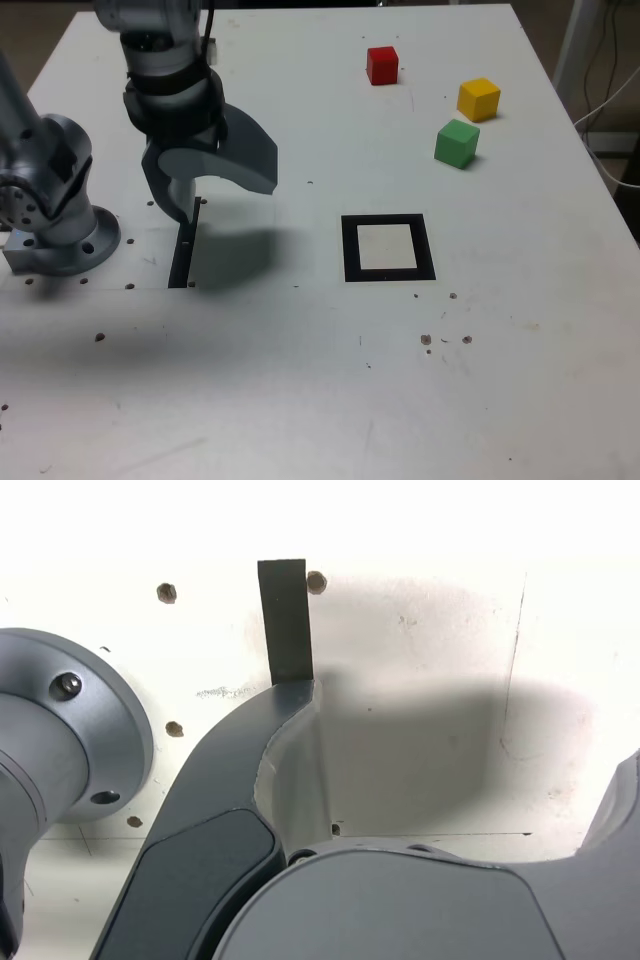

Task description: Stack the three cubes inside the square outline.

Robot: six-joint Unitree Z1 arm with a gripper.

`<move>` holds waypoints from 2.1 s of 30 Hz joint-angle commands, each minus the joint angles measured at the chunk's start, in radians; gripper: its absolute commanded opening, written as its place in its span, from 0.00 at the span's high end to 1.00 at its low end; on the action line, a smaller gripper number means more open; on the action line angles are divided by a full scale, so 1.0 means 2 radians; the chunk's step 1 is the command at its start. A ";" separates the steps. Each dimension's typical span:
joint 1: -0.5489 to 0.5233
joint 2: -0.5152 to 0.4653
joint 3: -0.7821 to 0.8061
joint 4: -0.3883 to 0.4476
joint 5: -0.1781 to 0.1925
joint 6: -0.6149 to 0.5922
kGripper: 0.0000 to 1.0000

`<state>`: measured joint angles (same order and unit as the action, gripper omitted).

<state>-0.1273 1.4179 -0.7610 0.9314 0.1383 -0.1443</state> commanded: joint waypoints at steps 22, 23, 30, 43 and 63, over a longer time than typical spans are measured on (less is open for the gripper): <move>0.049 -0.001 -0.064 0.046 0.006 0.081 0.00; 0.054 0.000 -0.072 0.050 0.006 0.091 0.00; 0.106 0.015 -0.123 0.059 0.008 0.164 0.00; 0.210 0.136 -0.380 0.163 0.016 0.285 0.01; 0.327 0.367 -0.753 0.305 -0.018 0.370 0.00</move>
<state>0.5095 2.1223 -2.0043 1.5290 0.1084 0.5853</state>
